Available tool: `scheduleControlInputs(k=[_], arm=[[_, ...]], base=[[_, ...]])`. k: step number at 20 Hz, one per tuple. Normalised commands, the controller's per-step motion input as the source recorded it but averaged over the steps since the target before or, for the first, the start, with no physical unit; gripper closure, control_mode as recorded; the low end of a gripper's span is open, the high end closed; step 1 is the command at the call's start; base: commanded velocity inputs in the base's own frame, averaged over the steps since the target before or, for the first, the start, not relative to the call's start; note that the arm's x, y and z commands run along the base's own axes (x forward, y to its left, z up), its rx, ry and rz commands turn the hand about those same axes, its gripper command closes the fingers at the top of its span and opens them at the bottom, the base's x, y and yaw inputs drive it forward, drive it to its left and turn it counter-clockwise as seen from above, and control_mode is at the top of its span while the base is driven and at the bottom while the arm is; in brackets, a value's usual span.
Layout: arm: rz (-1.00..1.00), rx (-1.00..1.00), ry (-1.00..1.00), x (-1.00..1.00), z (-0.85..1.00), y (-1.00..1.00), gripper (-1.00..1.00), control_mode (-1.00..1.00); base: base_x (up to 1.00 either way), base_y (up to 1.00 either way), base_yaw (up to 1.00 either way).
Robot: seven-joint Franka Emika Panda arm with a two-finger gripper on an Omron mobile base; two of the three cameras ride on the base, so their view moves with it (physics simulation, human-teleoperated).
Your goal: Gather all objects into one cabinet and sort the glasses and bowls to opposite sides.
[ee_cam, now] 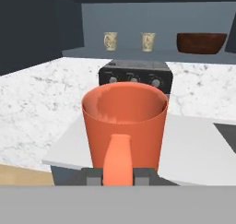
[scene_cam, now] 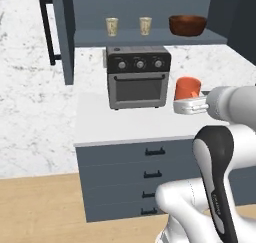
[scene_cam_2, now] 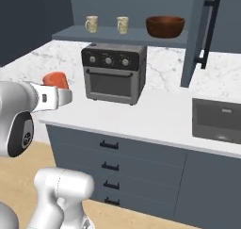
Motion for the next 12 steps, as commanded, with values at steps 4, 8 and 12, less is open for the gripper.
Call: scheduleControlInputs(k=[4,8,12], arm=[[0.0,0.0,0.0,0.0,0.0,0.0,1.0,1.0],[0.0,0.0,0.0,0.0,0.0,0.0,1.0,1.0],[0.0,0.0,0.0,0.0,0.0,0.0,1.0,1.0]], base=[[0.52,0.26,-0.1],[0.5,0.18,-0.06],[0.54,0.36,-0.01]])
